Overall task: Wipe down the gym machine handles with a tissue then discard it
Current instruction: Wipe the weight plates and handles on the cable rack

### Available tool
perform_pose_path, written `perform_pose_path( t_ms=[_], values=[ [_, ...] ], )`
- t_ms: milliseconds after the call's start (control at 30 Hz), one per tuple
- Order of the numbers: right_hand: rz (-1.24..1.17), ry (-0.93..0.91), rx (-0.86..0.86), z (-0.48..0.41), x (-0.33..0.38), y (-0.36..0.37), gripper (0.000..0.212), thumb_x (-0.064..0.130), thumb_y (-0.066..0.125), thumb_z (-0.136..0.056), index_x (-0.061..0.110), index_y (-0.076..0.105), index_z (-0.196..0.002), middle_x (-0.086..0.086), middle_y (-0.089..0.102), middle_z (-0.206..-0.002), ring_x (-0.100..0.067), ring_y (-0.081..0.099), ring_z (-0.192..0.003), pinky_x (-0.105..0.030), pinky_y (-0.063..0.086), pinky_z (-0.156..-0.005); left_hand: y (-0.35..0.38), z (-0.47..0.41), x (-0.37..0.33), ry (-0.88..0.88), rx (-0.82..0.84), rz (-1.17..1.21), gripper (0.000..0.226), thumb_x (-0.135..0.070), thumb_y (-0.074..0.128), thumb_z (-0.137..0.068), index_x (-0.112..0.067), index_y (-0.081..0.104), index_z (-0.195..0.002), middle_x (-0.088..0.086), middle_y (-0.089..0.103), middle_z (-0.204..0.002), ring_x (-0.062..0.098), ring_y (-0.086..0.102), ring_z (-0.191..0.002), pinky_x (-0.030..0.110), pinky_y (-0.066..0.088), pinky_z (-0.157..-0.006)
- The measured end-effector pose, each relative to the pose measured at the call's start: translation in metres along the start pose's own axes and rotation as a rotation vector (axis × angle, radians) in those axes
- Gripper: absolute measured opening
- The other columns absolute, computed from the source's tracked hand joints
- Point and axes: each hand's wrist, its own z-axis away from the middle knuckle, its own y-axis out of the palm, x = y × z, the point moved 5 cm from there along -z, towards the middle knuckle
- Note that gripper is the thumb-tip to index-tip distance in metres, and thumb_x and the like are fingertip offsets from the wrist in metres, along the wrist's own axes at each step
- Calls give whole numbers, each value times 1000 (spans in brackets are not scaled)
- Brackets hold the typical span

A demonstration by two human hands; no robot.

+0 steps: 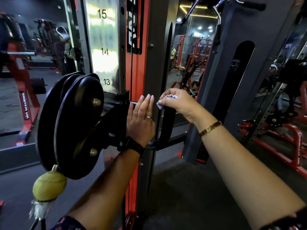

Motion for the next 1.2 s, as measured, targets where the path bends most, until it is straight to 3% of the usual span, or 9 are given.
perform_pose_path(
  t_ms=[67,167,300,400,567,800,967,1033,1200],
  values=[
    [396,-109,-67,1,0,-4,10,12,70,-83,15,62,-86,2,65,-83,-6,60,-75,-16,48,-72,0,0,0,3,7,-1,77,-7,56,-76,-13,31,-149,2,31,-151,21,30,-143,43,16,-120],
    [868,-593,-314,16,1,9,10,14,63,-87,8,65,-95,-4,63,-96,-18,59,-94,-31,49,-86,1,0,1,11,9,-14,73,-9,51,-80,-13,30,-149,2,31,-151,21,30,-143,43,16,-120],
    [1187,-872,-528,42,-13,29,24,-1,54,-94,-4,65,-115,-18,63,-123,-30,53,-124,-40,42,-106,1,1,0,22,10,-14,63,-15,42,-86,-12,34,-149,4,37,-151,21,32,-142,43,18,-119],
    [1249,-923,-463,58,-30,38,31,-5,45,-97,-5,58,-125,-21,55,-133,-33,44,-132,-46,33,-113,2,0,1,26,-5,-22,60,-16,43,-89,-12,34,-148,2,35,-151,19,31,-142,41,17,-120],
    [1632,-939,-208,74,-69,47,39,-2,32,-100,0,53,-132,-17,51,-139,-31,37,-137,-45,18,-119,2,0,2,39,-31,-7,57,-18,46,-92,-11,33,-147,2,35,-149,20,33,-141,39,14,-121],
    [1606,-940,-462,64,-39,24,42,1,34,-101,5,44,-141,-11,42,-147,-27,34,-139,-46,18,-116,2,2,7,85,25,-17,67,-12,46,-85,-16,29,-150,1,29,-153,20,27,-144,39,11,-121],
    [1680,-966,-149,85,-90,39,46,-1,20,-102,3,31,-146,-10,31,-154,-24,26,-143,-43,22,-117,0,-1,9,137,33,-34,59,-17,39,-90,-17,30,-148,2,28,-153,22,27,-143,36,8,-121],
    [1705,-988,-121,87,-89,37,46,-1,17,-103,3,32,-146,-9,32,-154,-23,27,-143,-42,23,-117,-1,0,10,171,61,-42,62,-19,40,-87,-18,30,-148,3,25,-154,23,24,-144,36,6,-121],
    [1717,-985,-426,67,-44,23,47,0,40,-99,6,38,-145,-9,39,-150,-23,33,-140,-45,16,-117,1,9,9,98,45,-25,66,-14,45,-88,-15,24,-151,11,17,-156,19,-3,-150,40,1,-121]
  ],
)
